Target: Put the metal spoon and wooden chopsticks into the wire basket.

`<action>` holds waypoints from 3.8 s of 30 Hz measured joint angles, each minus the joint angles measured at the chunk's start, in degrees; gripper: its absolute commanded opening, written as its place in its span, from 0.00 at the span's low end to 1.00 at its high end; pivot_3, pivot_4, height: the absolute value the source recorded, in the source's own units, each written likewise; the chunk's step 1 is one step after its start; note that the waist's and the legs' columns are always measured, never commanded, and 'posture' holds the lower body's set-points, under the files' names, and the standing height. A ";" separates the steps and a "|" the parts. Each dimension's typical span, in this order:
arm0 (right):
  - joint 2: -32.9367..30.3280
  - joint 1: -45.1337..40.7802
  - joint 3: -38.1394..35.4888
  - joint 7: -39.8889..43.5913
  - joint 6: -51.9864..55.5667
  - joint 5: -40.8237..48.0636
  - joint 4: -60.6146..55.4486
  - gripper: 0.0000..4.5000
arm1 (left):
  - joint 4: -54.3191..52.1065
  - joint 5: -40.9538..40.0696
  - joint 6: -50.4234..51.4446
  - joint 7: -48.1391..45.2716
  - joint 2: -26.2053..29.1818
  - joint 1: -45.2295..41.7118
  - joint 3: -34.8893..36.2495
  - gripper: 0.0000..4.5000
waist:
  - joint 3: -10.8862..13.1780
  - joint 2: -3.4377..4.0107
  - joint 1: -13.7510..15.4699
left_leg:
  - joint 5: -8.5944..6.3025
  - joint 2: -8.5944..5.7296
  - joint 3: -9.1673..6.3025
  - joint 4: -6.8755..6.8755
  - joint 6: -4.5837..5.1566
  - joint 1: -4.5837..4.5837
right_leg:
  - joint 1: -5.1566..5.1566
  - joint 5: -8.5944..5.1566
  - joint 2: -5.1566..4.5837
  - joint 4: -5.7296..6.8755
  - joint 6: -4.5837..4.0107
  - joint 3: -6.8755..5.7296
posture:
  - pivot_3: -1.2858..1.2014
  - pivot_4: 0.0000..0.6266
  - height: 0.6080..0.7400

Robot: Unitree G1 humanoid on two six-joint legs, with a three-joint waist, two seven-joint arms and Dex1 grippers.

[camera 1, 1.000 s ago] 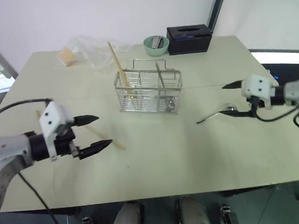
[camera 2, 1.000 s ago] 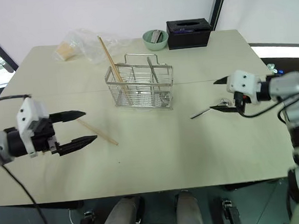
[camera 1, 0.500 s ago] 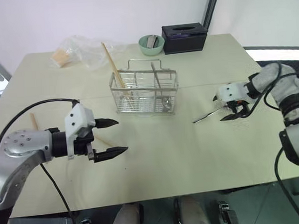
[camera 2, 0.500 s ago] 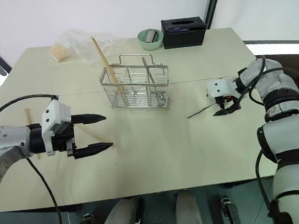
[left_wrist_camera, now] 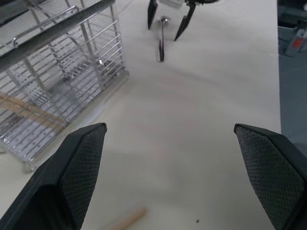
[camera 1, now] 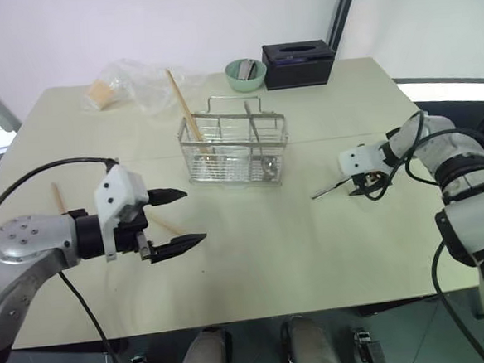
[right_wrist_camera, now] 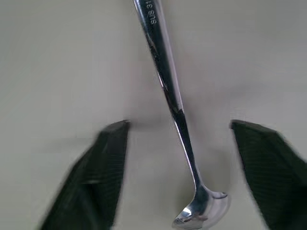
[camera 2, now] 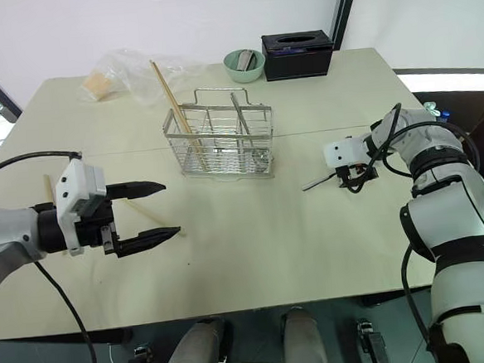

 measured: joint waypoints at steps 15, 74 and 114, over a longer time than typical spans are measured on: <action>0.37 0.86 -2.45 5.89 -2.16 2.02 0.30 0.01 | 0.84 -2.13 1.06 1.44 0.48 -4.70 -0.41 1.00 | -0.02 -0.03 -0.03 | 0.00 0.03 -0.03 -0.01 -0.01 0.01 | 0.02 0.04 0.10 0.01 0.08 0.02 | 0.52 0.24 0.31; 13.16 13.95 -28.51 -21.71 58.92 54.76 -72.54 0.99 | 15.60 0.93 2.56 14.09 -8.22 -16.57 6.45 1.00 | -0.12 -0.20 0.55 | 0.02 0.04 -0.90 -0.07 -0.01 -0.12 | -0.24 0.09 0.41 0.00 0.15 -0.09 | 0.52 0.24 0.31; -0.94 45.76 -32.64 -17.57 76.00 79.23 -108.79 0.99 | 92.76 30.23 13.32 42.53 -10.28 -45.90 5.95 1.00 | -0.49 -0.89 1.88 | -0.04 -0.05 -0.97 -0.14 -0.19 -0.17 | -0.24 0.12 0.31 -0.02 0.24 -0.04 | 0.52 0.24 0.31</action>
